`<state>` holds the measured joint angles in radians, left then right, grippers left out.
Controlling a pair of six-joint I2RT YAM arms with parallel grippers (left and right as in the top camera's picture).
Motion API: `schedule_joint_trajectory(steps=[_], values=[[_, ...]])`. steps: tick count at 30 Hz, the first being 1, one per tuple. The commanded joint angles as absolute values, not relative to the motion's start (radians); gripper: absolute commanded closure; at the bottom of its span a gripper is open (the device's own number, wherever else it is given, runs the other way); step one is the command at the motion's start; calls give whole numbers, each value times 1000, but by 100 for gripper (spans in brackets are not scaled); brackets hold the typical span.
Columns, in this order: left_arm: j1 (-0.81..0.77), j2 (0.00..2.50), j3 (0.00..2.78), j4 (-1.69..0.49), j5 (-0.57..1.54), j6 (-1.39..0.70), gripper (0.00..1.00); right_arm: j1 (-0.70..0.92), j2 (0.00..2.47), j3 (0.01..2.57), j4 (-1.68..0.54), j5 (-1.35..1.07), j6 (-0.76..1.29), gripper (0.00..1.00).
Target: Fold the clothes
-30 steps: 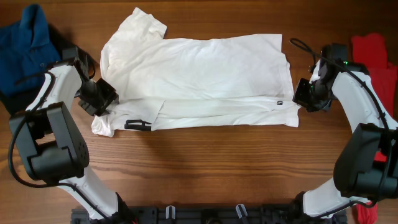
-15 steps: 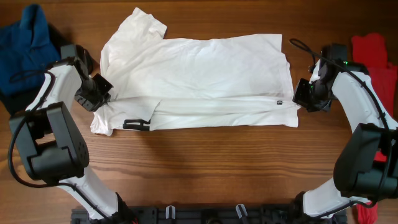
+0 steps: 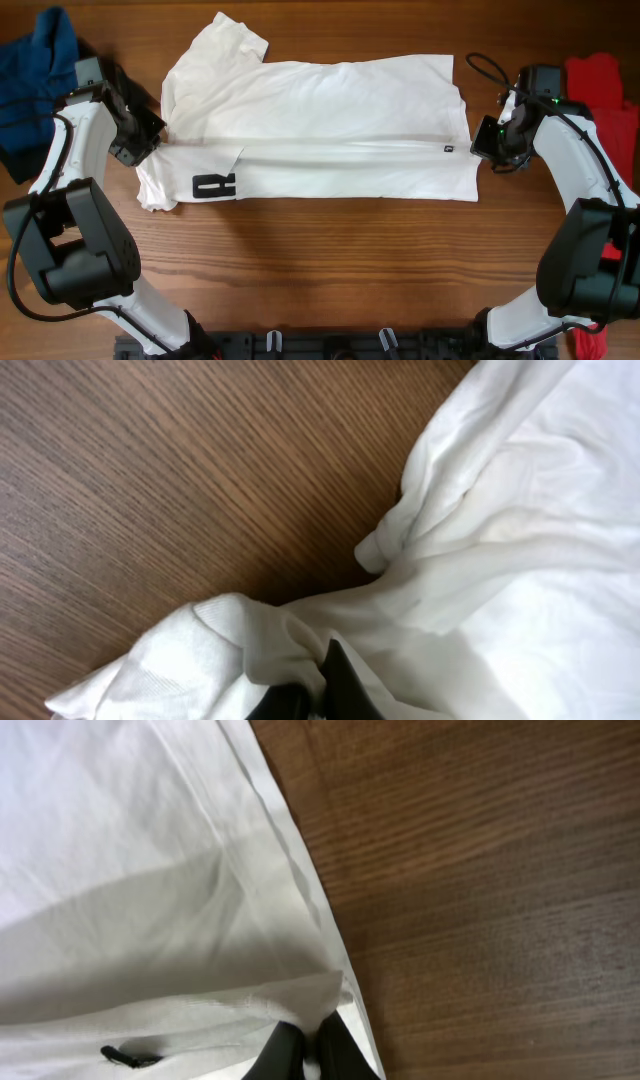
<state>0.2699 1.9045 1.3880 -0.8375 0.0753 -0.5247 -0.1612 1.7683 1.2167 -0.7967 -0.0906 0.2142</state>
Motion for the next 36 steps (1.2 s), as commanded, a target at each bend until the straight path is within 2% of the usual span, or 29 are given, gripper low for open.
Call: schedule_joint_trajectory(steps=[1,7,9,10,11,13,18,24,27,29,31,33,36], values=[[272,1894,1406,-821,44,-510,96,-160,1784,1216,-769,-87,214,96],[271,1894,1406,-813,43,-510,96,-160,1784,1216,-734,-87,220,94],[271,1894,1406,-814,43,-510,96,-160,1784,1216,-723,-87,221,83],[271,1894,1406,-815,44,-510,96,-160,1784,1216,-718,-87,232,73],[270,1894,1406,-818,44,-510,96,-160,1784,1216,-715,-87,239,66],[267,1894,1406,-823,44,-509,96,-160,1784,1215,-711,-87,239,60],[252,1894,1406,-831,44,-509,90,-160,1784,1215,-720,-90,239,60],[213,1894,1406,-846,43,-509,89,-159,1784,1215,-754,-214,234,60],[199,1894,1406,-857,43,-509,84,-142,1784,1215,-775,-236,226,61],[194,1894,1406,-873,43,-509,76,-115,1784,1215,-788,-265,184,62],[194,1894,1406,-888,43,-509,63,-81,1785,1215,-801,-263,179,62],[194,1894,1406,-913,43,-509,55,-55,1795,1215,-805,-263,180,62],[194,1894,1406,-980,43,-501,51,-25,1824,1199,-795,-259,184,62]])
